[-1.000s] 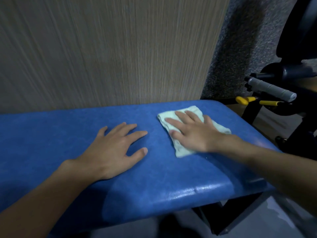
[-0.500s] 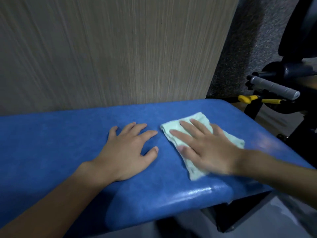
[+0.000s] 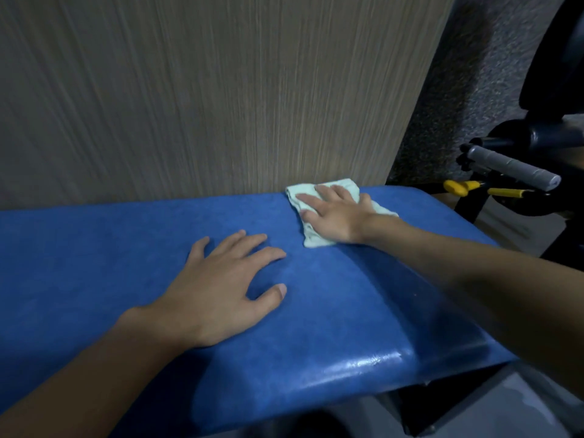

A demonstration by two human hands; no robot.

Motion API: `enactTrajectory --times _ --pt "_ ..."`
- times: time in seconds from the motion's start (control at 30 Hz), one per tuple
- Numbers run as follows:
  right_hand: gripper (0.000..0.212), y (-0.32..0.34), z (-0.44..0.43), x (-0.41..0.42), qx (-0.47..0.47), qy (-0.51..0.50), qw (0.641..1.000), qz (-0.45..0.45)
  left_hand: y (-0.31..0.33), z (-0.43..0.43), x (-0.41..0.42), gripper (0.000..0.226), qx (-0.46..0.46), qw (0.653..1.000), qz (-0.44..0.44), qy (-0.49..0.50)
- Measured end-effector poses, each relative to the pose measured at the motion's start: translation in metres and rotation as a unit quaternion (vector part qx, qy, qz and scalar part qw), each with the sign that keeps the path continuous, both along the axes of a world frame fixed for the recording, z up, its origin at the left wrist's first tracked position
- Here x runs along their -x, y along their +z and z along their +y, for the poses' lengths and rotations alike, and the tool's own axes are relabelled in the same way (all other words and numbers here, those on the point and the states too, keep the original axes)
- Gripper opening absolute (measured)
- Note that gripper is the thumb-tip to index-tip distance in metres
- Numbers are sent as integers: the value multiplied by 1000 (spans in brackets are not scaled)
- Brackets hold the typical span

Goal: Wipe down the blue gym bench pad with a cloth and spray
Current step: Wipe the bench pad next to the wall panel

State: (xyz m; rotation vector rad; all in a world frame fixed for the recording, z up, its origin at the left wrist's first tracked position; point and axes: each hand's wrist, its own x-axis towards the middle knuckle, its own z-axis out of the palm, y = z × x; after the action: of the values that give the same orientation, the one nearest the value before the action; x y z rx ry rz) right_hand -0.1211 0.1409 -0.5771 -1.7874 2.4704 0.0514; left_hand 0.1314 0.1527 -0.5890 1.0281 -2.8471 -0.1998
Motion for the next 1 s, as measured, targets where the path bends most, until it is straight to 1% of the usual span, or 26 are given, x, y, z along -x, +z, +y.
enactTrajectory --times 0.1,0.2,0.3,0.37,0.4,0.5,0.53,0.6,0.7,0.8,0.9,1.0 --pt "53 1 -30 4 3 -29 1000 7 -3 1 2 84 5 1000 0 1" --pt "54 -1 -20 -2 0 -29 1000 9 -4 1 1 82 15 1000 7 -2" --pt "54 -4 22 -18 0 6 1000 16 -5 1 0 77 23 999 35 -11" --pt "55 -3 62 -34 -4 37 999 19 -6 0 0 64 17 998 60 -13" --pt "58 -3 85 -43 -11 51 998 21 -6 0 -1 56 16 997 68 -14" --pt "79 3 148 -69 -31 94 995 19 -8 0 -1 41 24 995 92 -15" --pt "82 5 162 -74 -39 103 994 19 -8 1 -2 38 28 995 98 -15" --pt "80 4 173 -77 -39 113 992 28 -8 2 -2 35 41 994 105 -10" --pt "67 3 148 -68 -23 100 995 17 -6 4 -1 37 56 993 99 0" --pt "57 -2 90 -48 -3 64 998 6 -5 5 1 38 59 994 93 6" --pt "55 -3 22 -23 12 15 1000 0 -6 4 2 38 67 994 81 11" --pt "56 2 -20 -10 1 -26 1000 -6 -7 2 1 37 63 994 84 7"
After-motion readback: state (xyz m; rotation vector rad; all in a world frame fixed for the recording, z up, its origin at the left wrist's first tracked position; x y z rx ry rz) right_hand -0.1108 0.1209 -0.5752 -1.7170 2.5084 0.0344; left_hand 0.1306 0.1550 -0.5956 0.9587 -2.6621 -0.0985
